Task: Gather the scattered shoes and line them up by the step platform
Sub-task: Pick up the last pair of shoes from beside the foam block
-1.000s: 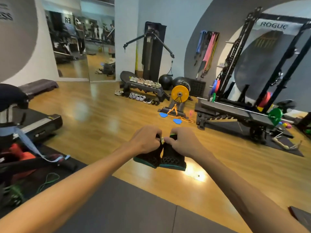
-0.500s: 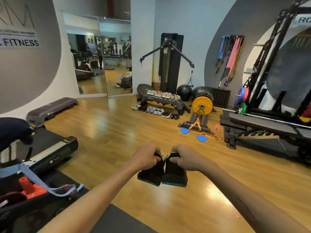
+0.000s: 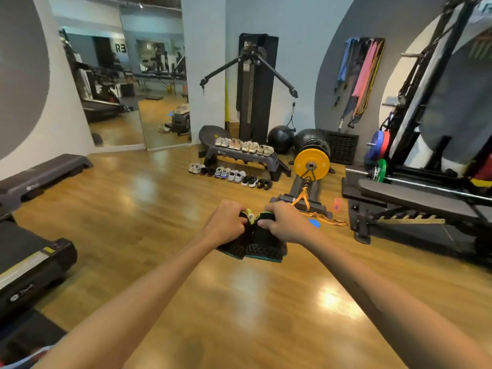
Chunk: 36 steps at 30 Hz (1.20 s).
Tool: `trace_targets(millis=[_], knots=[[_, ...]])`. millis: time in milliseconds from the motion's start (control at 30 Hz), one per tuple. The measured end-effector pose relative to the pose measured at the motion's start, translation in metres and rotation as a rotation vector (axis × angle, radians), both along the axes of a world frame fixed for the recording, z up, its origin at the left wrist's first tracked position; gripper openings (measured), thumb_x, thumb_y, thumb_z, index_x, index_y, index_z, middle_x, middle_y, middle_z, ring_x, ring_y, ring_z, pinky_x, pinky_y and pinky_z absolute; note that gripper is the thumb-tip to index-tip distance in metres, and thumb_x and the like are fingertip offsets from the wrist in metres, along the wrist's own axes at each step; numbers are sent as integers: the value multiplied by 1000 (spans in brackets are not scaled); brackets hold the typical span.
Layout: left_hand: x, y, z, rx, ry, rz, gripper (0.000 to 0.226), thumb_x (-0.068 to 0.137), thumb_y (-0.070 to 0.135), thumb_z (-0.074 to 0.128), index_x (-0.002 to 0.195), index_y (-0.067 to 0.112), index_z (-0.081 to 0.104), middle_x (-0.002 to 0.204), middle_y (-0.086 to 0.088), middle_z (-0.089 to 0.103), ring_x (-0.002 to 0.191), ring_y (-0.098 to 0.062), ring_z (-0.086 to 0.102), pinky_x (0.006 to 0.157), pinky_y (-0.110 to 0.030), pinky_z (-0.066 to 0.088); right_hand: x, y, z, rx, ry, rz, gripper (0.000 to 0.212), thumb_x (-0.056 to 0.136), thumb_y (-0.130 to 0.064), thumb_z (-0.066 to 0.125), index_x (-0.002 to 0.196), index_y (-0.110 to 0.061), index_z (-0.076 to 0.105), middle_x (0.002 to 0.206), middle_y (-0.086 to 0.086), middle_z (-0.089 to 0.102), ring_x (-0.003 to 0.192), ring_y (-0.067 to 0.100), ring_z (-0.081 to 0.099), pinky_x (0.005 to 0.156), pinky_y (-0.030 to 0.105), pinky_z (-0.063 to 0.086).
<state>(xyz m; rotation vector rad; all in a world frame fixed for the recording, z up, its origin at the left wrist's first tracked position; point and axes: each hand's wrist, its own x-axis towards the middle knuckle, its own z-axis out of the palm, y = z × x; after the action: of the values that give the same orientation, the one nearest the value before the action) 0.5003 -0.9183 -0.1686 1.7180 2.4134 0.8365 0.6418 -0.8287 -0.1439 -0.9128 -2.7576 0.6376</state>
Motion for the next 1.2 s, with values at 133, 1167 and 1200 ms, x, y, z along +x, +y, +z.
trace_targets(millis=[133, 1167, 1200], knots=[[-61, 82, 2, 23, 24, -15, 13, 87, 14, 61, 94, 7, 70, 96, -11, 68, 93, -28, 60, 79, -42, 51, -50, 80, -5, 23, 30, -54, 34, 95, -29, 60, 115, -2, 61, 117, 17, 62, 110, 31, 55, 76, 28, 38], [-480, 666, -37, -193, 106, -153, 25, 82, 4, 61, 105, 10, 69, 97, -8, 63, 102, -24, 55, 72, -30, 43, -392, 706, -45, -251, -285, -11, 39, 71, -31, 85, 100, -14, 65, 89, 3, 71, 74, 17, 71, 65, 35, 59], [-494, 688, -38, -199, 143, -146, 27, 80, 6, 61, 106, 12, 68, 96, -6, 58, 105, -23, 51, 74, -31, 43, -405, 729, -47, -246, -317, -11, 40, 71, -31, 85, 100, -13, 65, 90, 4, 71, 76, 17, 71, 68, 38, 59]])
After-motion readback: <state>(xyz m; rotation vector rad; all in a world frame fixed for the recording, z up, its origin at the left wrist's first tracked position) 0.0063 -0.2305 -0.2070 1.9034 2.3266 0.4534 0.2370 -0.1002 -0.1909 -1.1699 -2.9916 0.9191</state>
